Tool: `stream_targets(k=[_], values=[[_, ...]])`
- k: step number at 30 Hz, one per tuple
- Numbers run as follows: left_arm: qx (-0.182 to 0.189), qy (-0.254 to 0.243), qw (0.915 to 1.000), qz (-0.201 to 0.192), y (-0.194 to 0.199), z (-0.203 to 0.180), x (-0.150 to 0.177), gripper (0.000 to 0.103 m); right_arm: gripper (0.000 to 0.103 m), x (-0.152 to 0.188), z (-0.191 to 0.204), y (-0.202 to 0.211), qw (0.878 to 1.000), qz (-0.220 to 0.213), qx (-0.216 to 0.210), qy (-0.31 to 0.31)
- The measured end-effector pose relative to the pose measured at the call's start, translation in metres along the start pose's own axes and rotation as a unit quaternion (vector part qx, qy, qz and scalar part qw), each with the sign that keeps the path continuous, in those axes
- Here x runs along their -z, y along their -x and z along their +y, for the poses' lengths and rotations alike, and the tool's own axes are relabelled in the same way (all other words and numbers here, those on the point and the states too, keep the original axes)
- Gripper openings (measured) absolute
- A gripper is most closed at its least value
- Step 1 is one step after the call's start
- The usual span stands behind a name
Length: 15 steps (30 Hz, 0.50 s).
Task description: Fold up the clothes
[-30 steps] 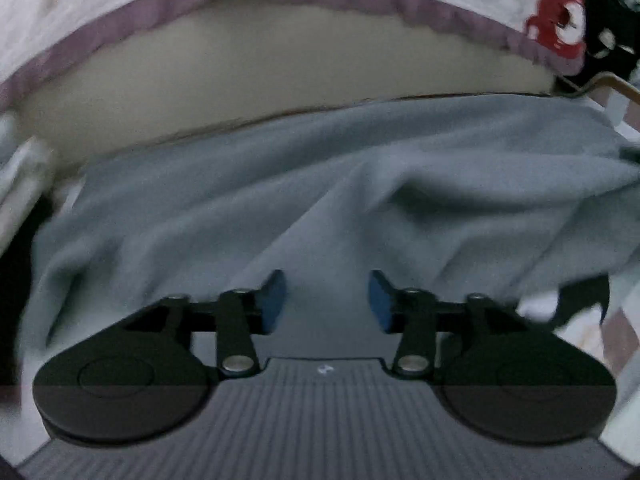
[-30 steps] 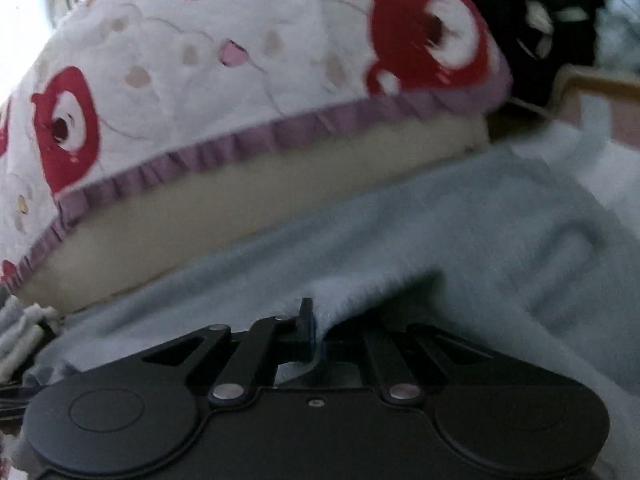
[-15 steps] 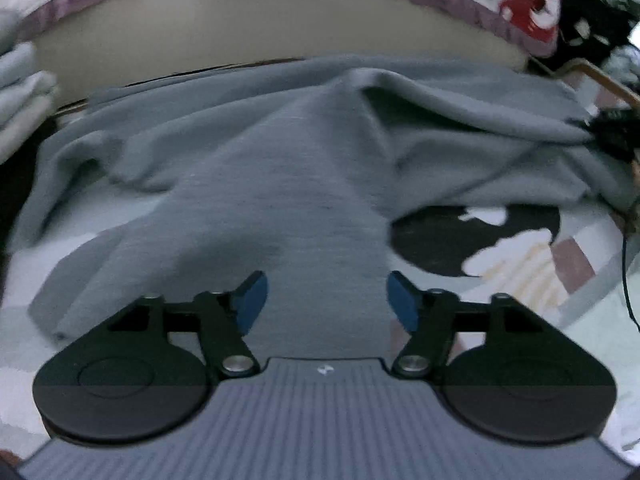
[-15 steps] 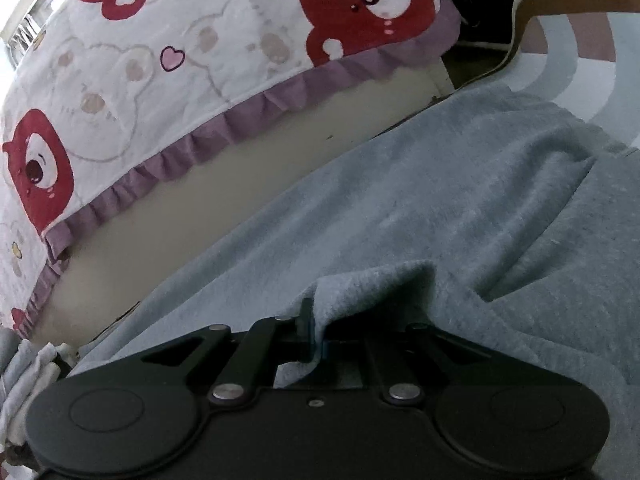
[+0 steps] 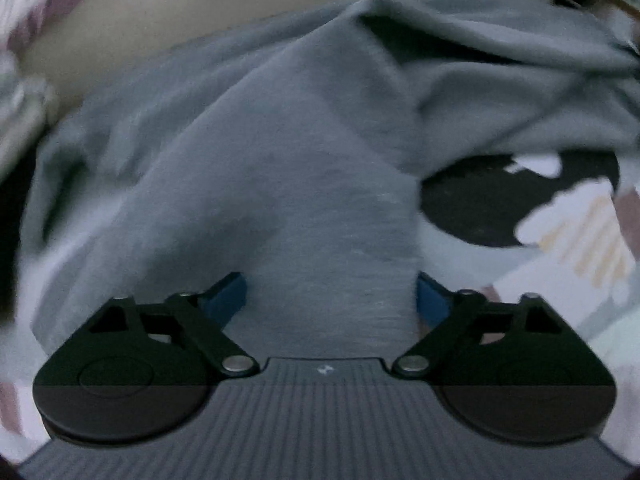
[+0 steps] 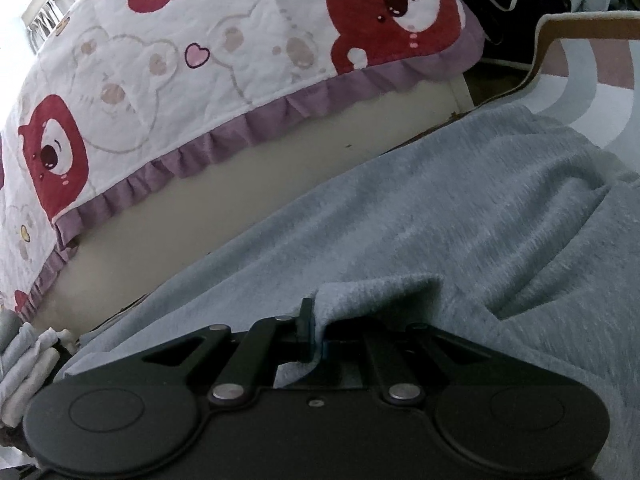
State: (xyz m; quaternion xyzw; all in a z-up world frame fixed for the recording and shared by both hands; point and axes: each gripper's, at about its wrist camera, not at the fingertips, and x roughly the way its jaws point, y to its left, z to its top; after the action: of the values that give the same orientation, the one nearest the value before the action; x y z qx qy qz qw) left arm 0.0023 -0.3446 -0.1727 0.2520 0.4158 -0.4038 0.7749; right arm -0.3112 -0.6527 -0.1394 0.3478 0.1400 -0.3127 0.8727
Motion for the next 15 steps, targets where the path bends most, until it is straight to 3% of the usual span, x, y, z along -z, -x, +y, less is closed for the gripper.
stream_targets(k=[2, 3, 4, 5, 7, 10, 15], values=[[-0.001, 0.026, 0.9997, -0.001, 0.002, 0.013, -0.002, 0.086, 0.006, 0.005, -0.002, 0.009, 1.0, 0.005, -0.008, -0.008], [-0.003, 0.036, 0.9993, -0.005, 0.004, 0.019, -0.003, 0.061, 0.006, 0.005, -0.003, 0.014, 1.0, 0.005, -0.012, -0.011], [-0.005, 0.043, 0.999, -0.008, 0.007, 0.023, -0.003, 0.021, 0.006, 0.005, -0.003, 0.021, 1.0, -0.005, -0.024, -0.018], [-0.006, 0.047, 0.9988, -0.012, 0.013, 0.027, -0.004, 0.006, 0.005, 0.004, -0.004, 0.029, 0.999, -0.014, -0.035, -0.025], [-0.022, 0.069, 0.9967, -0.035, 0.032, 0.036, -0.004, 0.007, 0.005, 0.003, -0.001, 0.044, 0.998, -0.037, -0.049, -0.029], [-0.06, 0.08, 0.9902, -0.097, 0.078, 0.05, -0.002, 0.007, 0.005, -0.002, 0.015, 0.069, 0.998, -0.051, -0.037, 0.001], [-0.103, 0.12, 0.9696, -0.187, 0.157, 0.086, 0.005, 0.007, 0.005, -0.007, 0.034, 0.117, 0.995, -0.075, -0.062, -0.005]])
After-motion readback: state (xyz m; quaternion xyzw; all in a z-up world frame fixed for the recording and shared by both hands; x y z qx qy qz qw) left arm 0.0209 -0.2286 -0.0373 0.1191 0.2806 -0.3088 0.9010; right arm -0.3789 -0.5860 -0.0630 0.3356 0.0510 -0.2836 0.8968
